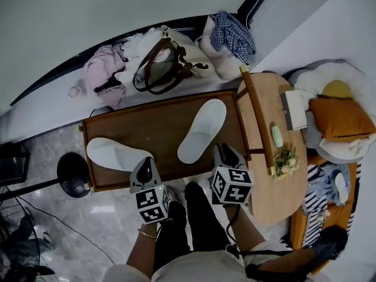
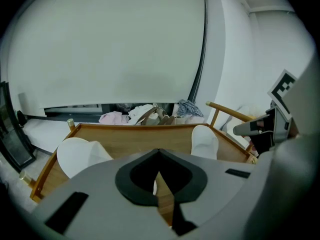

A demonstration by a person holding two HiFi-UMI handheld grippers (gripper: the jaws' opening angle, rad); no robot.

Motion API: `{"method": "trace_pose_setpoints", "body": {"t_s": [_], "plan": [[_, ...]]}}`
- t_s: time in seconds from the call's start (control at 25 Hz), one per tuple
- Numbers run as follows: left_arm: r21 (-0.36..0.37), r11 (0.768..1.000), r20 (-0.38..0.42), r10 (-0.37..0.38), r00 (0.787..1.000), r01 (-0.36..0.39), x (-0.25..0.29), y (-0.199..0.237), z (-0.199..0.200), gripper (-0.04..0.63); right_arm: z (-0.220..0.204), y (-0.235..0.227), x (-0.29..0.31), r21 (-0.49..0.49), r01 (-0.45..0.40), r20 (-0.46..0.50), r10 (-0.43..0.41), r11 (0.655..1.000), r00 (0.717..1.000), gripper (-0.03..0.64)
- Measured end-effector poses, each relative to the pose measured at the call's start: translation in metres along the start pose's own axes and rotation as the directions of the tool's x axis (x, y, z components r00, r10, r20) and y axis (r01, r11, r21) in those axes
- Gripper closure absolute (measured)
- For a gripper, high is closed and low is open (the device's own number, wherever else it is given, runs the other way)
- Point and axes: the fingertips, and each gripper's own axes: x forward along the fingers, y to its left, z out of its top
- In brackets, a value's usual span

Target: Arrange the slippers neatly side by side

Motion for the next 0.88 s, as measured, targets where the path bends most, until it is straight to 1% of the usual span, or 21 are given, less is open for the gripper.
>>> {"method": "trace_pose_setpoints", "body": {"t_s": [0.2,0.44,0.88], "plan": [[-0.002,1.0,-0.005,0.005,1.0,-0.005,0.008,0.005,0.001,0.588,0.001,-0.001,0.015,0.016,0.01,-0.012,-0.01,1.0,1.0,0.485],[-0.003,1.0,-0.01,0.013,1.0,-0.013,0.017,0.013,0.004,0.588,0.004,0.001,0.034,0.022,0.008,-0.026,-0.007,1.0,1.0,0.453],[-0.006,1.0,-0.02,0.002,1.0,-0.002,0.033,0.015,0.009,0.588,-0.003,-0.004,0.064,0.041,0.044,-0.085,-0.041,0.998,0.996,0.449]]}}
